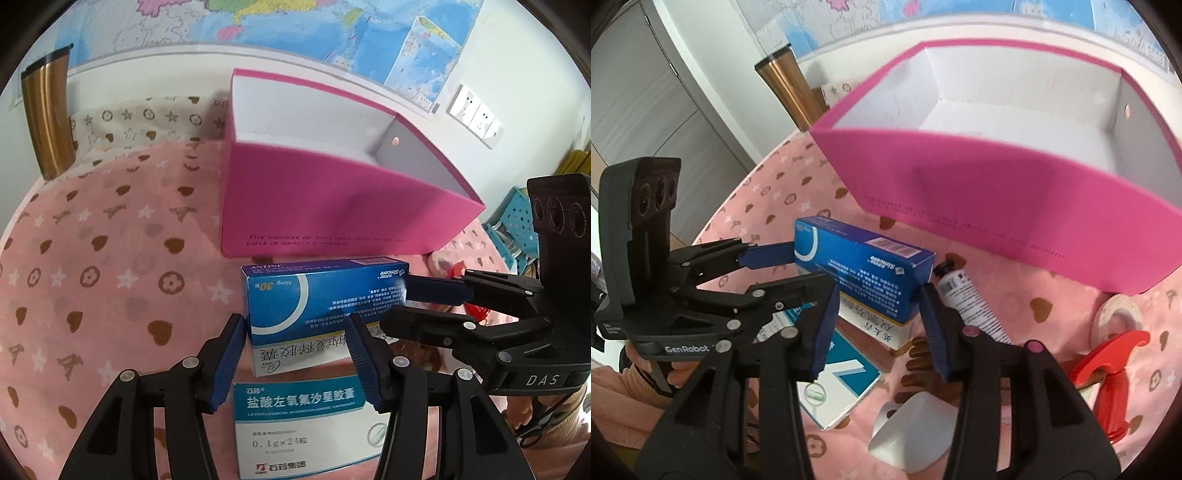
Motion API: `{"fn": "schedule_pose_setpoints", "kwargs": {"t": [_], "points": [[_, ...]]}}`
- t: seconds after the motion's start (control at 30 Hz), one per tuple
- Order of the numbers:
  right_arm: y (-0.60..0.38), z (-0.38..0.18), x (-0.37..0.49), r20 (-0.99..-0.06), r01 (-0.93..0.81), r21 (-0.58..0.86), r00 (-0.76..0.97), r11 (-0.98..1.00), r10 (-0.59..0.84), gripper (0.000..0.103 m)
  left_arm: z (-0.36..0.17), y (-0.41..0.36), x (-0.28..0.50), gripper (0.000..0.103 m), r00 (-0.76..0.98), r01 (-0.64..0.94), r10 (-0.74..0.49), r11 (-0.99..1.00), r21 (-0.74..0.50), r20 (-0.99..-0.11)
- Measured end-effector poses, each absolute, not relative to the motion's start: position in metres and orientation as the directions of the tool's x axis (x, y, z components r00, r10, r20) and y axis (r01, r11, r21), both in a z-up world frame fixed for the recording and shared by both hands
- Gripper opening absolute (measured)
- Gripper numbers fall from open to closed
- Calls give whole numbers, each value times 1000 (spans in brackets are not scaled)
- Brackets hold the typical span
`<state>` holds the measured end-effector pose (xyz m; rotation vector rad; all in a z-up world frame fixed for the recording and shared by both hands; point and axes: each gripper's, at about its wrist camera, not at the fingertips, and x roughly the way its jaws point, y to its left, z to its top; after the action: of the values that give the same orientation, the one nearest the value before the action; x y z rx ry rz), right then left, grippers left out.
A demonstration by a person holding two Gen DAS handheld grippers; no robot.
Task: Organize rigid objects
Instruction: 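Grasp the blue-and-white medicine box with the left gripper and lift it, then carry the medicine box into the magenta box and release it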
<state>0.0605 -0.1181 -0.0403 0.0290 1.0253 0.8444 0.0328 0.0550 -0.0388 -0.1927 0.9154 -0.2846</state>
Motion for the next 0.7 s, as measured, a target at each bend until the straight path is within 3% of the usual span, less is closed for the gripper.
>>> {"fn": "schedule_pose_setpoints", "kwargs": {"t": [0.7], "points": [[-147,40,78,-608,-634,381,377,673,699,48,53,38,51,56,705,263,-328,944,-199,-629]]}}
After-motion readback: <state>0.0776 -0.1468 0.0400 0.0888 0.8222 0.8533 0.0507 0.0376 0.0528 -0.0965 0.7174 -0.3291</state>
